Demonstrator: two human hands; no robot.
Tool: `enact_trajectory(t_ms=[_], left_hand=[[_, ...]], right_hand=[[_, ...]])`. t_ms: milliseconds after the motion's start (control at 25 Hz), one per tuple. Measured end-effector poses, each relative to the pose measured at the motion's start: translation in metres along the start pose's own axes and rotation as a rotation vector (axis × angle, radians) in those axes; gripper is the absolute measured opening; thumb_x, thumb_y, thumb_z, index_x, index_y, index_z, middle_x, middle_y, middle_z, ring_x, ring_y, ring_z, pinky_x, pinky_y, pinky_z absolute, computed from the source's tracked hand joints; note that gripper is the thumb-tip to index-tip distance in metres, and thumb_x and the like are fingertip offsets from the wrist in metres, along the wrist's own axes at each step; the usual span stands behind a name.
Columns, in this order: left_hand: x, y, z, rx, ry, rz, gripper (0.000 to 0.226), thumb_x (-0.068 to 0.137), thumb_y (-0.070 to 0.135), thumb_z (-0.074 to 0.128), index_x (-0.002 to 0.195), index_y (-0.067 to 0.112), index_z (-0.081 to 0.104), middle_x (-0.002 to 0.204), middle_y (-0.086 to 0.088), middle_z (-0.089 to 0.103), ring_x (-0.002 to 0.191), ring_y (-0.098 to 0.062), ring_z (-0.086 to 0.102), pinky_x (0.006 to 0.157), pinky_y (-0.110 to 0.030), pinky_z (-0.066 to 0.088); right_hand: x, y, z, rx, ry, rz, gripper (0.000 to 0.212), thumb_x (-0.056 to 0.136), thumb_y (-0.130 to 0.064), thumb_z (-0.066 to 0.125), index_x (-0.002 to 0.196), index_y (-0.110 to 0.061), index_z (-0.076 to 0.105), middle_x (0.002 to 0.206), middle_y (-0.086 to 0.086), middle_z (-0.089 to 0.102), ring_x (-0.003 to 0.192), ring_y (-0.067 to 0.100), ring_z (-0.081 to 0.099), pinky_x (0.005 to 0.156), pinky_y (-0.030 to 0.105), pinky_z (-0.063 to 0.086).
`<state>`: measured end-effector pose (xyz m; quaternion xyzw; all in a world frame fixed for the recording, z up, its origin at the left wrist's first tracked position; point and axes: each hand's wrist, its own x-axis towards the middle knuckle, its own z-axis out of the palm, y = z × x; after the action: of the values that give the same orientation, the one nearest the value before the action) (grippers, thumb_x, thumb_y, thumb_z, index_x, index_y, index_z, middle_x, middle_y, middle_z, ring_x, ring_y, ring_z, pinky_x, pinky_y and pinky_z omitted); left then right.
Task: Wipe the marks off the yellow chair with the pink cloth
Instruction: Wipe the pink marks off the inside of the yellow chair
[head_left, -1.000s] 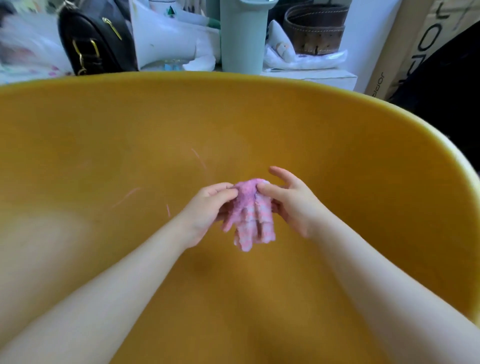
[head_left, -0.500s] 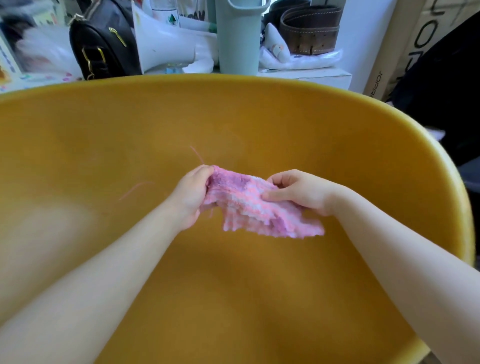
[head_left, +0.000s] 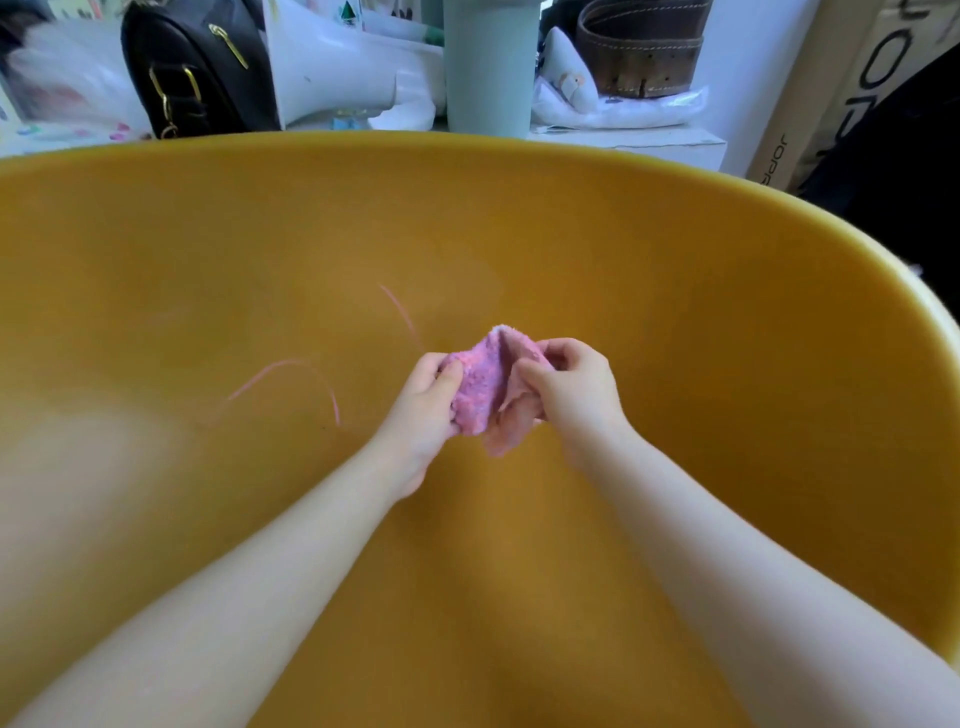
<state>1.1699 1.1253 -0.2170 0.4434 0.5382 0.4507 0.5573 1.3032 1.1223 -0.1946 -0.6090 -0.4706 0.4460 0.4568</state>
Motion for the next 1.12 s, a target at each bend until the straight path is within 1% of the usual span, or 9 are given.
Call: enact_trajectory(t_ms=[80, 240, 360, 520, 680, 800, 880, 1000, 1120], left_hand=[[-0.003, -0.001, 0.001, -0.062, -0.038, 0.039, 0.018, 0.101, 0.020, 0.035, 0.091, 0.024, 0.051, 0.102, -0.007, 0.060, 0.089, -0.021, 0.059, 0.074, -0.028, 0.049], [-0.001, -0.007, -0.002, -0.015, -0.040, 0.132, 0.018, 0.100, 0.016, 0.038, 0.088, 0.020, 0.051, 0.095, -0.010, 0.057, 0.088, -0.021, 0.053, 0.078, -0.030, 0.046], [0.010, -0.007, -0.009, -0.080, 0.061, 0.067, 0.022, 0.100, 0.016, 0.036, 0.087, 0.021, 0.053, 0.094, -0.008, 0.060, 0.091, -0.023, 0.056, 0.079, -0.035, 0.047], [0.018, 0.002, -0.033, -0.420, 0.057, -0.097, 0.025, 0.100, 0.013, 0.036, 0.087, 0.015, 0.057, 0.080, -0.007, 0.066, 0.070, -0.024, 0.062, 0.063, -0.033, 0.050], [0.025, -0.002, -0.037, 0.129, 0.275, -0.024, 0.019, 0.097, 0.018, 0.045, 0.116, 0.013, 0.049, 0.093, 0.002, 0.055, 0.085, -0.014, 0.051, 0.067, -0.018, 0.040], [0.014, -0.009, -0.026, -0.118, -0.002, -0.108, 0.026, 0.100, 0.032, 0.036, 0.103, 0.014, 0.054, 0.097, -0.003, 0.061, 0.084, -0.013, 0.059, 0.076, -0.023, 0.045], [0.008, -0.009, -0.021, -0.313, -0.184, -0.165, 0.040, 0.098, 0.045, 0.027, 0.110, 0.018, 0.054, 0.104, -0.003, 0.064, 0.093, -0.014, 0.063, 0.084, -0.030, 0.049], [0.006, -0.005, -0.018, -0.354, -0.229, -0.072, 0.039, 0.095, 0.046, 0.030, 0.112, 0.020, 0.054, 0.103, -0.004, 0.068, 0.085, -0.017, 0.068, 0.076, -0.032, 0.056], [0.006, -0.010, -0.019, -0.317, -0.162, 0.029, 0.021, 0.098, 0.023, 0.039, 0.109, 0.015, 0.056, 0.108, -0.008, 0.065, 0.090, -0.020, 0.066, 0.083, -0.034, 0.054]], right_hand=[[-0.008, 0.003, 0.011, -0.027, -0.034, -0.067, 0.012, 0.087, -0.008, 0.048, 0.087, -0.012, 0.059, 0.050, 0.016, 0.063, 0.037, 0.030, 0.061, 0.044, 0.030, 0.050], [0.002, 0.010, 0.019, 0.102, 0.110, 0.035, 0.011, 0.088, -0.025, 0.056, 0.083, -0.015, 0.056, 0.057, 0.009, 0.059, 0.042, 0.025, 0.051, 0.039, 0.025, 0.038], [0.010, 0.007, 0.020, -0.001, 0.168, -0.042, 0.009, 0.088, -0.014, 0.054, 0.079, -0.018, 0.054, 0.067, -0.001, 0.060, 0.060, 0.020, 0.059, 0.052, 0.025, 0.046], [0.023, -0.005, 0.001, 0.367, -0.140, 0.145, 0.027, 0.092, -0.003, 0.038, 0.072, -0.012, 0.053, 0.062, 0.008, 0.050, 0.039, 0.019, 0.050, 0.040, 0.019, 0.038], [0.025, -0.012, 0.004, 0.445, -0.348, 0.195, 0.024, 0.097, -0.006, 0.036, 0.081, -0.009, 0.053, 0.065, 0.011, 0.052, 0.033, 0.016, 0.050, 0.033, 0.017, 0.039], [0.026, -0.010, 0.013, 0.432, -0.386, 0.168, 0.024, 0.098, -0.006, 0.035, 0.081, -0.011, 0.051, 0.070, 0.009, 0.052, 0.044, 0.014, 0.053, 0.041, 0.021, 0.043], [0.025, -0.008, 0.012, 0.403, -0.440, 0.145, 0.022, 0.098, -0.007, 0.035, 0.082, -0.011, 0.049, 0.073, 0.011, 0.051, 0.044, 0.015, 0.053, 0.038, 0.023, 0.044], [0.020, -0.005, 0.011, 0.216, -0.455, -0.006, 0.019, 0.098, -0.008, 0.040, 0.084, -0.012, 0.052, 0.071, 0.016, 0.053, 0.041, 0.023, 0.056, 0.031, 0.018, 0.040], [0.014, -0.006, 0.006, 0.000, -0.432, -0.150, 0.019, 0.096, -0.008, 0.046, 0.082, -0.016, 0.056, 0.082, 0.026, 0.064, 0.053, 0.037, 0.060, 0.034, 0.019, 0.035]])
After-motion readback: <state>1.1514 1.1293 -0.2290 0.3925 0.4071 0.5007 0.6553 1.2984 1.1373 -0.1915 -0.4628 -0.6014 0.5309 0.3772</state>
